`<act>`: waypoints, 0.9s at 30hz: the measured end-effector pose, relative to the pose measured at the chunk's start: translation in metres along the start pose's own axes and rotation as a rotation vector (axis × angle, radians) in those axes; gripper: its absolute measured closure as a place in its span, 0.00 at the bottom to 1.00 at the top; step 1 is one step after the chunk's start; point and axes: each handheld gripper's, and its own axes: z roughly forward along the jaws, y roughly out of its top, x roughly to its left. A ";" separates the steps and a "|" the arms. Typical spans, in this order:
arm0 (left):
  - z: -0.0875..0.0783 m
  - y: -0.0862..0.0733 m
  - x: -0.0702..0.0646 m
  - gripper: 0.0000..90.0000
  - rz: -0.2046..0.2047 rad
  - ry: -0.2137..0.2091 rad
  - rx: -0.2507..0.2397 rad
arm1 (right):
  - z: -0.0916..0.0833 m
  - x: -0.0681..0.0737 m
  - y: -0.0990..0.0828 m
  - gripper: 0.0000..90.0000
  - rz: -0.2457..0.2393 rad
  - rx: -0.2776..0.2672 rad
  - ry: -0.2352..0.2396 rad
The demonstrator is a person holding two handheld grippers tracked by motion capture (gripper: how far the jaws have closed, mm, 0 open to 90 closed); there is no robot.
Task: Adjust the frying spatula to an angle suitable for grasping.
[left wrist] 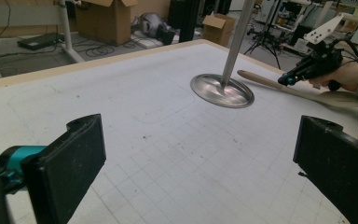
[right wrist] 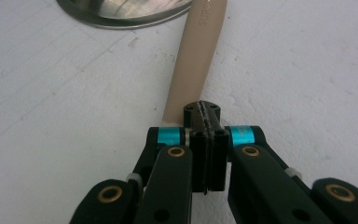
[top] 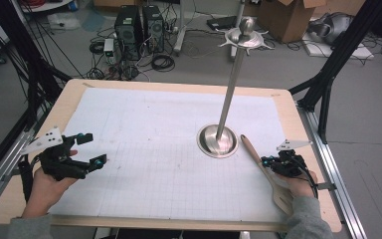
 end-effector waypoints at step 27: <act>-0.001 -0.002 0.000 0.03 0.002 0.007 0.006 | 0.006 0.003 0.014 1.00 -0.053 0.040 -0.011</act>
